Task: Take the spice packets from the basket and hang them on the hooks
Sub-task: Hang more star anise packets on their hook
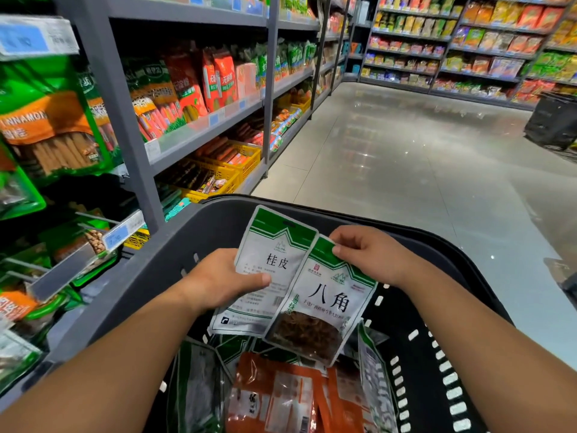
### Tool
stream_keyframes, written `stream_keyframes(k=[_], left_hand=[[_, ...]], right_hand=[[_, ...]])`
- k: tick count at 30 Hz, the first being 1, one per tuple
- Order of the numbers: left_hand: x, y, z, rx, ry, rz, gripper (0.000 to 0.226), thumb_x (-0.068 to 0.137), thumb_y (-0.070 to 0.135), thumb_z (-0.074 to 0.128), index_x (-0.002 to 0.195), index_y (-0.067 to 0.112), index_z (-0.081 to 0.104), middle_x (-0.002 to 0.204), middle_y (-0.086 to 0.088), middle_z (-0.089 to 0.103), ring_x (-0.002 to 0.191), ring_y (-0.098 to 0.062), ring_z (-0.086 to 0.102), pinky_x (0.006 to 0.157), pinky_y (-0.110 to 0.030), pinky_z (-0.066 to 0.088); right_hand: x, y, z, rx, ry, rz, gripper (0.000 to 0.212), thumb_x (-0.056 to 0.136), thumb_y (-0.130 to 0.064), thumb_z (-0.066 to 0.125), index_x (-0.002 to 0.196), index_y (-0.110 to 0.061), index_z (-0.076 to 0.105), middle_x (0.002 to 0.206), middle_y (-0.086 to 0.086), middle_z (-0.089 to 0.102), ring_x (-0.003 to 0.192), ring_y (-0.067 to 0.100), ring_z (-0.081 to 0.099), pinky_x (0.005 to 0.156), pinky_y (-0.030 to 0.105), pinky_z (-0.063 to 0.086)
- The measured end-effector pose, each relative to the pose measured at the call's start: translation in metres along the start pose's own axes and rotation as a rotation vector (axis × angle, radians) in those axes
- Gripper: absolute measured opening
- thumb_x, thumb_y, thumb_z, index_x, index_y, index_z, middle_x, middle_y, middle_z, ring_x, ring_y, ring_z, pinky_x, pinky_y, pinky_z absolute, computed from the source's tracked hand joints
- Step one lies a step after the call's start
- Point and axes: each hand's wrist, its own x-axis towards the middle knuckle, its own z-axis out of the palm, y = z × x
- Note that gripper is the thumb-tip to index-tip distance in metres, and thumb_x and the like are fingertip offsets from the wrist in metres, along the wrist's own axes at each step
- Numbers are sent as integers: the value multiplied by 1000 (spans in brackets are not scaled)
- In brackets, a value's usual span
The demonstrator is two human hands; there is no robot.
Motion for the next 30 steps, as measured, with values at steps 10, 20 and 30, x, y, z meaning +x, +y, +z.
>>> stream_keyframes(k=[10, 20, 30], left_hand=[[-6, 9, 9, -168, -110, 50, 43, 76, 39, 89, 113, 21, 76, 108, 4, 79, 103, -17, 75, 102, -44, 54], [-10, 17, 13, -86, -159, 12, 41, 73, 12, 91, 110, 14, 75, 104, 2, 80, 99, -15, 76, 96, -35, 58], [-5, 12, -3, -24, 182, -31, 32, 68, 24, 94, 94, 25, 75, 85, 15, 79, 80, -5, 75, 72, -22, 55]], right_hand=[[12, -15, 22, 75, 340, -23, 12, 100, -23, 63, 101, -28, 74, 94, -15, 74, 87, -4, 67, 72, 7, 45], [13, -29, 41, 41, 365, -68, 10, 96, -31, 69, 103, -28, 75, 92, -15, 73, 84, -2, 65, 71, 9, 44], [16, 1, 38, -20, 320, 150, 40, 87, -37, 78, 122, -23, 64, 105, -6, 68, 91, 12, 63, 79, 24, 45]])
